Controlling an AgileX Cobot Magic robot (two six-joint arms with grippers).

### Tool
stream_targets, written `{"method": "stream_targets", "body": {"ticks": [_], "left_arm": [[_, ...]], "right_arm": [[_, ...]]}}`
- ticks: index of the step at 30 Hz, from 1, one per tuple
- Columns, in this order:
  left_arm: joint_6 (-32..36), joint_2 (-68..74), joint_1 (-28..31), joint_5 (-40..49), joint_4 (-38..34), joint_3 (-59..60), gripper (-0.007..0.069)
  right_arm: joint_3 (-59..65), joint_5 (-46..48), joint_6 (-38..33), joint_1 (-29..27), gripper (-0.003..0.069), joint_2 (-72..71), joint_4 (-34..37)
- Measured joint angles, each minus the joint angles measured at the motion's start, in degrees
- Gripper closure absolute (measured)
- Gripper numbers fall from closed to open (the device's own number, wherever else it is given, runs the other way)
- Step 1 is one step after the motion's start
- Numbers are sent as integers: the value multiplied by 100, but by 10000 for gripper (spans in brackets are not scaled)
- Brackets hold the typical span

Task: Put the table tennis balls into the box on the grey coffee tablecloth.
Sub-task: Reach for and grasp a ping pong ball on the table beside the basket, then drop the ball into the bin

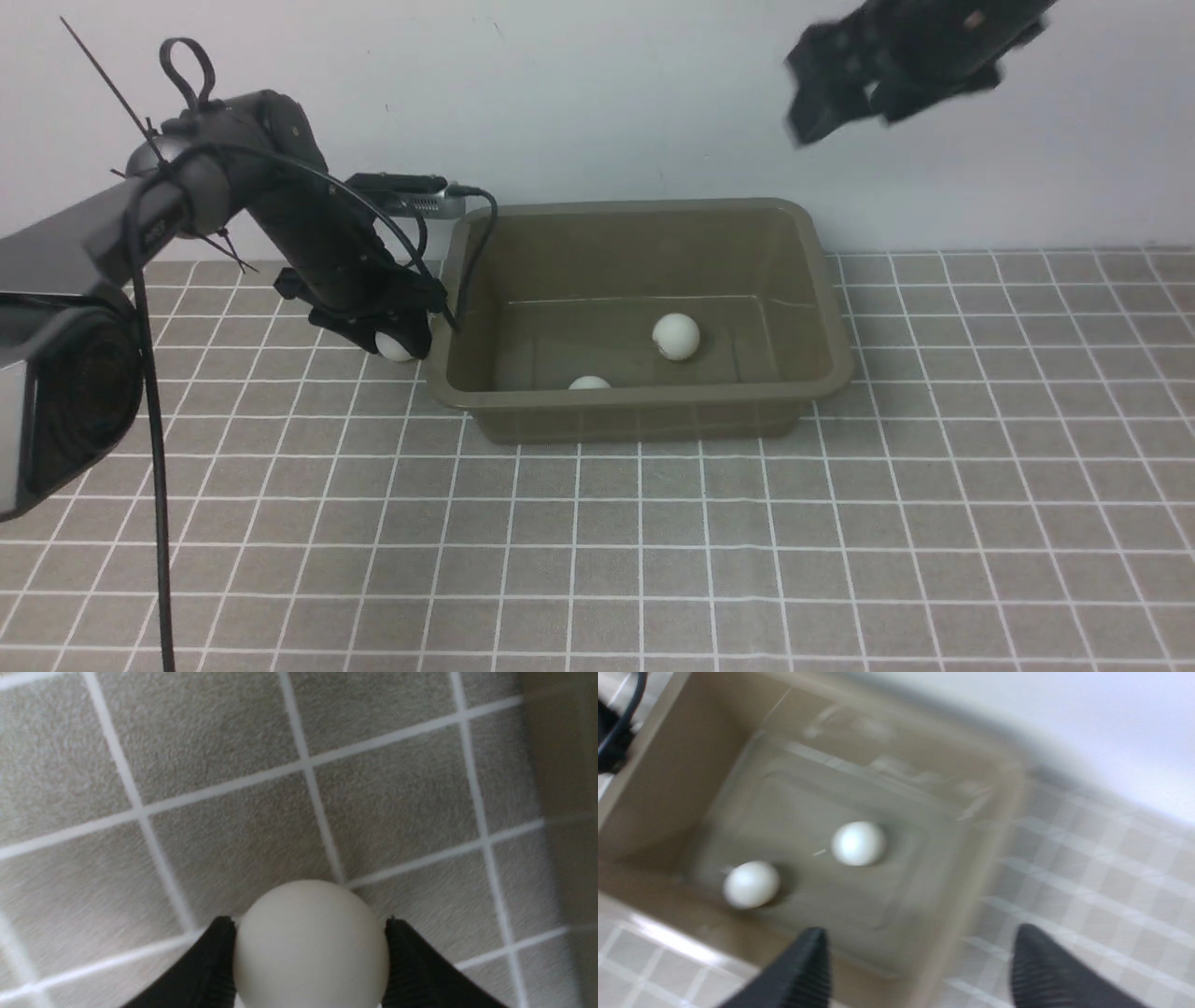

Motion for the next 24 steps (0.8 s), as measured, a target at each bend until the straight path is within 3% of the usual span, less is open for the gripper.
{"method": "stream_targets", "body": {"ticks": [4,7,9,12,15,19,24], "left_arm": [[-288,-240,0,491,620,-417,270],[-482,-704,0,641,803,-961,270],[-501,-884,-17,641,663,-1131,270],[-274,-1352,-280,649,-354,-1455,270],[210,-1330,-807,696,-984,-1483,270],[0,-853,-1322,720,-672,-1458,253],[-1019,-421,-1565,743,152,-1419,75]], "right_arm": [[395,0,321,-160,455,-1185,-932],[1256,1,715,-548,608,-2241,-1199],[1653,1,808,-661,639,-2623,-1243],[3170,-345,1038,-801,668,-3922,-1131],[4905,-1526,1169,-801,673,-5370,-730],[6463,-2674,1244,-801,673,-6929,-390],[7278,-3440,1273,-801,673,-8535,-284]]}}
